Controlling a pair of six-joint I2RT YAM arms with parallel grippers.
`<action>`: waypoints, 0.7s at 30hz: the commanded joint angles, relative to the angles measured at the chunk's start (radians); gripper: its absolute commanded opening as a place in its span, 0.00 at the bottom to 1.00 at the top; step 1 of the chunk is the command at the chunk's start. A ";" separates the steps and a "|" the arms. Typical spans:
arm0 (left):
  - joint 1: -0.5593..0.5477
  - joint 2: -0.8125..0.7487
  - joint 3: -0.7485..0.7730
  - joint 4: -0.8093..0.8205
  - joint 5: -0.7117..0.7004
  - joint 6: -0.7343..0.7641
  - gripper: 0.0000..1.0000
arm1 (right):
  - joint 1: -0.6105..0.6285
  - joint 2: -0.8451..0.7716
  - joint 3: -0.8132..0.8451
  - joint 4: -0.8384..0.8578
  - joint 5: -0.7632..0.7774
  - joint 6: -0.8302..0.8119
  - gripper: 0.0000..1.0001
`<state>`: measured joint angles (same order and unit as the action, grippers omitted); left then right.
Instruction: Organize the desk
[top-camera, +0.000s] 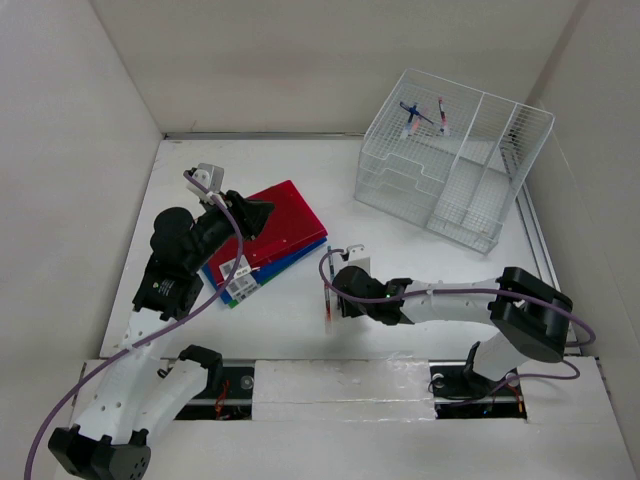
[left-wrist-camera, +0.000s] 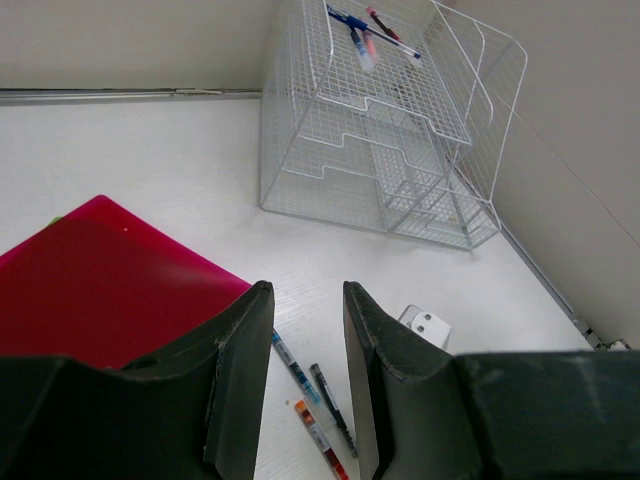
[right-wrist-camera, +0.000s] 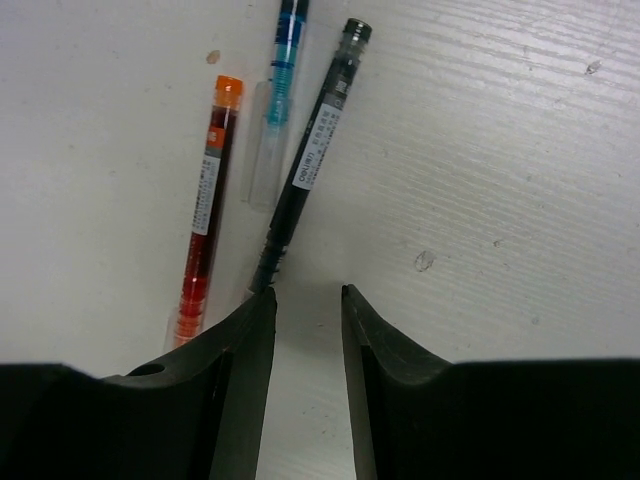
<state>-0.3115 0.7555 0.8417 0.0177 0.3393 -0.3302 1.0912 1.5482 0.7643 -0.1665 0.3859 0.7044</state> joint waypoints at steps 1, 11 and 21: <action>0.006 -0.007 -0.003 0.041 0.013 0.002 0.30 | 0.021 -0.026 0.044 -0.004 0.022 -0.006 0.39; 0.006 -0.008 -0.003 0.042 0.015 0.000 0.30 | 0.030 -0.005 0.041 0.013 -0.007 0.020 0.43; 0.006 -0.019 -0.003 0.044 0.020 0.000 0.30 | 0.030 0.087 0.063 0.048 -0.021 0.035 0.42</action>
<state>-0.3115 0.7551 0.8417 0.0177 0.3412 -0.3305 1.1141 1.6070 0.8055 -0.1299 0.3637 0.7204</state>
